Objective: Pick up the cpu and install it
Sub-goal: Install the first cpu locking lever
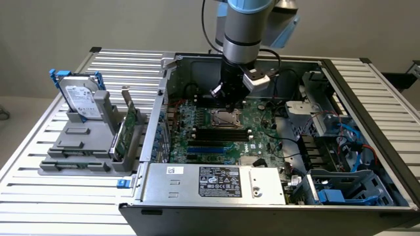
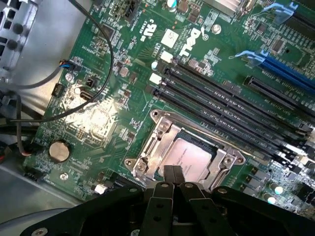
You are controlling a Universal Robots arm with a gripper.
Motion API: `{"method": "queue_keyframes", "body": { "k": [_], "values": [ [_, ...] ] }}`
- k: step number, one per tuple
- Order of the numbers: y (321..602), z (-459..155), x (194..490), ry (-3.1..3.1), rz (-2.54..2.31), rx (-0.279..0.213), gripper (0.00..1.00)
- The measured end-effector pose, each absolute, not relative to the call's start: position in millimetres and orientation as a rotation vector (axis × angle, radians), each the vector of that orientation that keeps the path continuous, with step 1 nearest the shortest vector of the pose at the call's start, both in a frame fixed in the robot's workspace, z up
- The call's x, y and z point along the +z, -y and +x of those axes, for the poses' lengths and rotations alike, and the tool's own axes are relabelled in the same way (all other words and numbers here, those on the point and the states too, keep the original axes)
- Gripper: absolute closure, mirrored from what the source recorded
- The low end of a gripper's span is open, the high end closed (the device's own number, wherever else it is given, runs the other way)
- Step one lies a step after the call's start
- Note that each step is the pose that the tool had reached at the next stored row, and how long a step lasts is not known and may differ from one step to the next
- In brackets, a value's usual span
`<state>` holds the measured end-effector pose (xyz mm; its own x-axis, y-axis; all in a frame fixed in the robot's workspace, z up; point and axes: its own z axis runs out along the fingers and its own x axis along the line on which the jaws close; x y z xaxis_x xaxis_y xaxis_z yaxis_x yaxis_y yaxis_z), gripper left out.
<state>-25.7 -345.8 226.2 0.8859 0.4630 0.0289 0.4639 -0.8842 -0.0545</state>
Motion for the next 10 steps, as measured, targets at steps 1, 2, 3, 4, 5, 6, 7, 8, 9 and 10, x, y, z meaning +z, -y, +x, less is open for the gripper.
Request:
{"method": "queue_keyframes", "body": {
  "k": [1, 2, 3, 4, 5, 6, 7, 8, 9, 10],
  "values": [
    [348, -27, 227, 0.736, -2.992, -0.023, 0.89],
    [351, -27, 228, 0.736, -2.992, -0.023, 0.89],
    [353, -28, 229, 0.736, -2.992, -0.023, 0.89],
    [356, -29, 230, 0.736, -2.992, -0.023, 0.89],
    [359, -31, 231, 0.736, -2.992, -0.023, 0.89],
    [361, -32, 232, 0.736, -2.992, -0.023, 0.89],
    [363, -33, 233, 0.736, -2.992, -0.023, 0.89],
    [366, -34, 234, 0.736, -2.992, -0.023, 0.89],
    [368, -34, 235, 0.736, -2.992, -0.023, 0.89],
    [370, -35, 237, 0.736, -2.992, -0.023, 0.89]
  ]
}}
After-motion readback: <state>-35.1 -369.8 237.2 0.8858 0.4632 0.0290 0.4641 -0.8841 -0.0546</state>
